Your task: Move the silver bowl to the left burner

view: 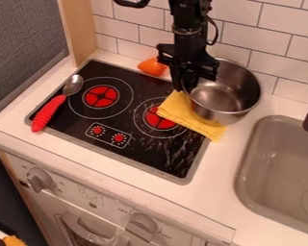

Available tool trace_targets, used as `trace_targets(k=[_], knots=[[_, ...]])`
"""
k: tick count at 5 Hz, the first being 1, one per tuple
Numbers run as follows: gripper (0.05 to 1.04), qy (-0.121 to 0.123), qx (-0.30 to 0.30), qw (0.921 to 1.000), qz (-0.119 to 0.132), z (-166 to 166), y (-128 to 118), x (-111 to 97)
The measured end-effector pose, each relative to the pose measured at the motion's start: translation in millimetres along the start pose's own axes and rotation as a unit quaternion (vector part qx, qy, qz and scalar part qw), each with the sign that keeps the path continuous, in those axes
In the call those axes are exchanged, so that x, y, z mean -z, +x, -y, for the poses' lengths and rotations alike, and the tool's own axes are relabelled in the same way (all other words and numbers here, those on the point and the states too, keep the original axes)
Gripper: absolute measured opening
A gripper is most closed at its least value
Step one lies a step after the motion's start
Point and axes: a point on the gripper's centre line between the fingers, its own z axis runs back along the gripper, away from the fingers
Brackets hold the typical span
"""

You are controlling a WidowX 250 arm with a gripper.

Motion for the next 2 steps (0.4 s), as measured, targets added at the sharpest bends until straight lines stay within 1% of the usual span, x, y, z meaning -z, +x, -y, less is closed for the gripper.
trace_targets(k=[1, 2], knots=[[0.078, -0.009, 0.009, 0.9995, 0.029, 1, 6, -26], [0.075, -0.001, -0.019, 0.9979, 0.061, -27, -7, -70]])
